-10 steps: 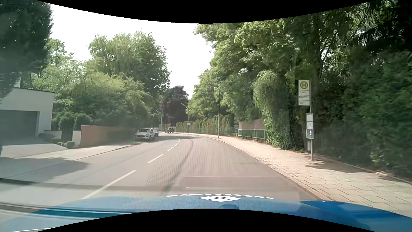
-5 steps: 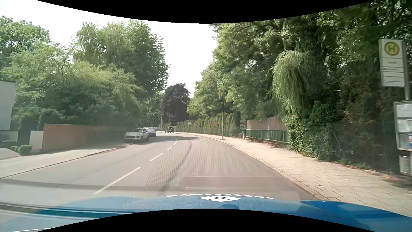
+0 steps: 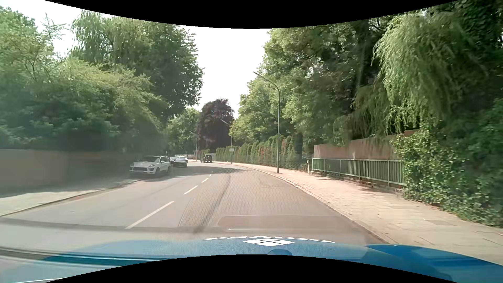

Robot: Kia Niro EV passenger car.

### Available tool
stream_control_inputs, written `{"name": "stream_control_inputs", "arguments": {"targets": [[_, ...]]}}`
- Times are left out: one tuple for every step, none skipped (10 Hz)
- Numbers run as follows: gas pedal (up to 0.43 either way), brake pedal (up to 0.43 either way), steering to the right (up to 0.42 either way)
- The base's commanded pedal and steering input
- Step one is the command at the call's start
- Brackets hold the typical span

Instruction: Follow the waypoints while adhering to traffic rules and regulations

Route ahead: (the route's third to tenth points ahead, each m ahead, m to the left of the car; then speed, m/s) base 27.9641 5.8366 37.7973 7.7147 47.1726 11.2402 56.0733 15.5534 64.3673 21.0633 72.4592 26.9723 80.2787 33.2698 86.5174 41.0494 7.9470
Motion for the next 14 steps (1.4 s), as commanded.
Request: {"name": "stream_control_inputs", "arguments": {"targets": [[0.138,0.0,-0.018],[0.138,0.0,-0.019],[0.138,0.0,-0.02],[0.138,0.0,-0.021],[0.138,0.0,-0.022],[0.138,0.0,-0.023],[0.138,0.0,-0.023],[0.138,0.0,-0.023],[0.15,0.0,-0.024],[0.157,0.0,-0.026],[0.157,0.0,-0.027],[0.157,0.0,-0.029],[0.157,0.0,-0.032],[0.157,0.0,-0.035]]}}
